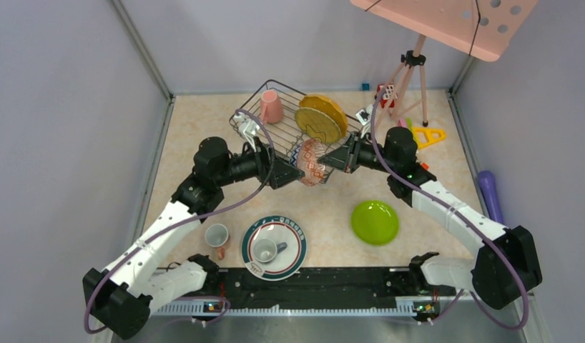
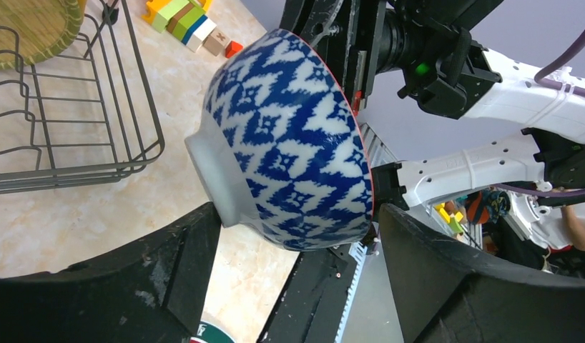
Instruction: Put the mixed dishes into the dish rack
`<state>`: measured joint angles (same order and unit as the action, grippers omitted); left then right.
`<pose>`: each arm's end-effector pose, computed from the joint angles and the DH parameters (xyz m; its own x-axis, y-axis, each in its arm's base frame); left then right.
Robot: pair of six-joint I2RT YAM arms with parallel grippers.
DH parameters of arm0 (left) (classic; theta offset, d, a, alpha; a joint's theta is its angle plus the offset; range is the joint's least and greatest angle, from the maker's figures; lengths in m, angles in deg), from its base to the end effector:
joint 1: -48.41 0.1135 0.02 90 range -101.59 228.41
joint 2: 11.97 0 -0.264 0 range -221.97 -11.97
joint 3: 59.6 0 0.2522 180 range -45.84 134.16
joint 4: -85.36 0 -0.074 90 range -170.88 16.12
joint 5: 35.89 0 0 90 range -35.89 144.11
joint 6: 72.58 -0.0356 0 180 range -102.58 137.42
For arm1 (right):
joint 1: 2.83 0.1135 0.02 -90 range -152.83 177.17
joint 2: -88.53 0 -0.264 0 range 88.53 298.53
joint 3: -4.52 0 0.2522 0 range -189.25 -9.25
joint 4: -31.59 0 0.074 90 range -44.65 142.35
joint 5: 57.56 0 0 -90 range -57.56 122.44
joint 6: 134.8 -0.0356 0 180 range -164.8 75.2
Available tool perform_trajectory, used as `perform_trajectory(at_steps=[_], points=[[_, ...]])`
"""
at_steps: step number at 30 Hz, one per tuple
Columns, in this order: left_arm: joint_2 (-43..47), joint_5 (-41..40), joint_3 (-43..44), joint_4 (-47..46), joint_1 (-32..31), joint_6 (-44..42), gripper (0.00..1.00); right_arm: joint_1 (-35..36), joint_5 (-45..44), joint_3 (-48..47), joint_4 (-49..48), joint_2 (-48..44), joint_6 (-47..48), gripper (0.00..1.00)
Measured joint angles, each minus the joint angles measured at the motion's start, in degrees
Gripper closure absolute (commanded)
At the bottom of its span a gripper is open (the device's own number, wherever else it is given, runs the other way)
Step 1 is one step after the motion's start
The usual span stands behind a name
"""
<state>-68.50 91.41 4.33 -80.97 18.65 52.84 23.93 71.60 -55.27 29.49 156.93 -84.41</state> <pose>0.1857 -0.1310 0.3550 -0.6092 -0.1828 -0.7717 0.6930 0.3505 -0.6300 0.2337 0.1430 0.3097 -0.6577 0.2220 -0.7198 -0.6360 0.3483 0.6886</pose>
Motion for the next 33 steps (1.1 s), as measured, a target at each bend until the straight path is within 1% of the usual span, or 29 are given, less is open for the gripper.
perform_trajectory(at_steps=[4,6,9,11,13,14,15,17,20,21,23,24,25,29,33], points=[[0.2,0.2,0.1,0.9,0.0,-0.7,0.28,0.0,0.2,-0.3,-0.6,0.7,-0.2,1.0],[0.1,0.3,0.2,1.0,0.1,-0.8,0.3,0.0,0.5,-0.3,-0.9,0.8,-0.4,1.0],[-0.4,0.6,0.3,0.5,0.2,-0.8,0.42,-0.1,0.4,-0.3,-1.1,0.8,-0.5,1.0],[-1.4,0.8,0.7,0.0,0.2,-0.8,0.57,-0.3,0.4,-0.3,-1.1,0.8,-0.5,1.0],[-2.2,0.9,1.0,-0.5,0.2,-0.7,0.79,-0.7,0.1,-0.3,-0.9,0.8,-0.5,0.99],[-2.5,0.8,1.2,-0.6,0.2,-0.6,0.9,-0.7,-0.1,-0.3,-0.7,0.8,-0.5,0.89],[-2.6,0.8,1.2,-0.7,0.2,-0.7,0.99,-0.8,-0.3,-0.3,-0.7,0.8,-0.5,0.8],[-2.8,0.2,1.4,-0.5,0.2,-0.9,1.0,-0.7,-0.7,-0.3,-0.6,0.8,-0.6,0.7],[-3.4,-2.0,2.5,1.8,0.0,-2.6,1.0,-0.7,-1.4,-0.7,-0.2,0.8,-0.3,0.57],[-3.8,-2.9,3.4,3.0,-0.1,-3.5,1.0,-0.7,-1.7,-1.0,0.0,0.8,-0.1,0.47],[-4.7,-4.8,5.5,5.4,-0.2,-5.3,1.0,-0.7,-2.5,-1.5,0.3,0.8,0.1,0.23],[-5.4,-6.1,6.7,6.5,-0.2,-6.2,1.0,-0.7,-3.0,-1.8,0.9,0.8,0.0,0.19],[-6.1,-7.7,8.3,8.0,-0.2,-7.3,1.0,-0.7,-3.8,-2.4,1.6,0.8,0.3,0.18],[-10.1,-16.1,15.3,13.7,-0.2,-11.9,1.0,-0.7,-8.6,-4.2,5.8,0.4,2.0,0.18],[-15.9,-27.5,23.3,19.0,-0.3,-17.9,1.0,-0.7,-14.3,-4.3,10.3,-1.6,3.8,0.18]])
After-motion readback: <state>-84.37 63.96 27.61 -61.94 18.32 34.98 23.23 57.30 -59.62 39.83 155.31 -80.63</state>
